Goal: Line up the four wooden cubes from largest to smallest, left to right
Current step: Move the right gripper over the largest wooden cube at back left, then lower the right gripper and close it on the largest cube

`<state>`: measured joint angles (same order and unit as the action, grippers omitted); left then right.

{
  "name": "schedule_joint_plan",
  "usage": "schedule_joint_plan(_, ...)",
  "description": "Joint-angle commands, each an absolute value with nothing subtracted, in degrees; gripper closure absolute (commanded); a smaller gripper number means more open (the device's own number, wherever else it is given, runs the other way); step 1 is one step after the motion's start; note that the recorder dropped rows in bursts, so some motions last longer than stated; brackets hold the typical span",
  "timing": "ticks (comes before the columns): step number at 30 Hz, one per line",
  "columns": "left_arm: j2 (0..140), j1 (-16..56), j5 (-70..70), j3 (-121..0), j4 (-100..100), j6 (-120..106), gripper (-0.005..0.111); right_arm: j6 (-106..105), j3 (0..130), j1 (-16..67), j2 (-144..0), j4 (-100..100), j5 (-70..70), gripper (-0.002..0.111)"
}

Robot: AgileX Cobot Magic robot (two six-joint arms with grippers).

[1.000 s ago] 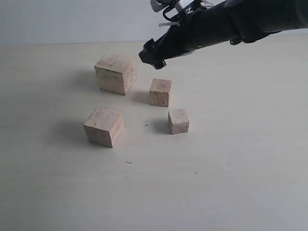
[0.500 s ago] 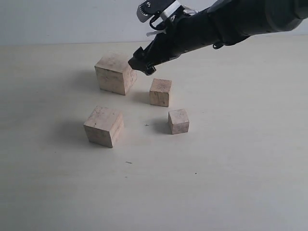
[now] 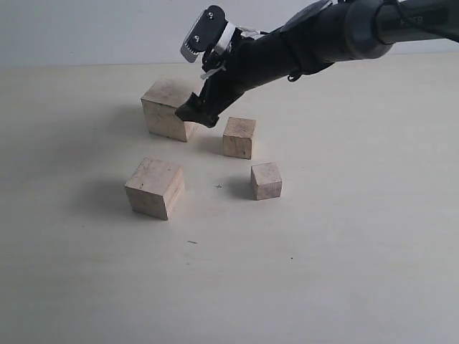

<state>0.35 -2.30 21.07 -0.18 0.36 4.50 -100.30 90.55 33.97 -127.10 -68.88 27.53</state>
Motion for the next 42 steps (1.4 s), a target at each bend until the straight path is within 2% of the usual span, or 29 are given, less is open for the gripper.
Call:
schedule_joint_plan(1, 0.0, -2.19, 20.29, 0.0, 0.0, 4.76, 0.107, -105.92, 92.75, 34.01, -128.95, -75.83, 28.78, 0.004)
schedule_joint_plan(19, 0.0, -2.19, 20.29, 0.0, 0.0, 4.76, 0.107, -106.44, 100.73, 34.01, -138.6, -78.58, 29.73, 0.004)
schedule_joint_plan(22, 0.0, -2.19, 20.29, 0.0, 0.0, 4.76, 0.107, -106.47, 101.05, 34.01, -139.01, -79.49, 30.19, 0.007)
schedule_joint_plan(24, 0.0, -2.19, 20.29, 0.0, 0.0, 4.76, 0.107, -106.47, 101.05, 34.01, -139.01, -79.49, 30.19, 0.015)
schedule_joint_plan(26, 0.0, -2.19, 20.29, 0.0, 0.0, 4.76, 0.107, -106.47, 101.05, 34.01, -139.01, -79.49, 30.07, 0.029)
schedule_joint_plan(28, 0.0, -2.19, 20.29, 0.0, 0.0, 4.76, 0.107, -106.47, 101.05, 34.01, -139.01, -79.49, 30.07, 0.046)
schedule_joint_plan(34, 0.0, -2.19, 20.29, 0.0, 0.0, 4.76, 0.107, -102.25, 101.05, 34.01, -138.87, -79.08, 34.07, 0.109)
schedule_joint_plan(42, 0.0, -2.19, 20.29, 0.0, 0.0, 4.76, 0.107, -95.66, 101.05, 34.01, -133.71, -75.81, 44.17, 0.108)
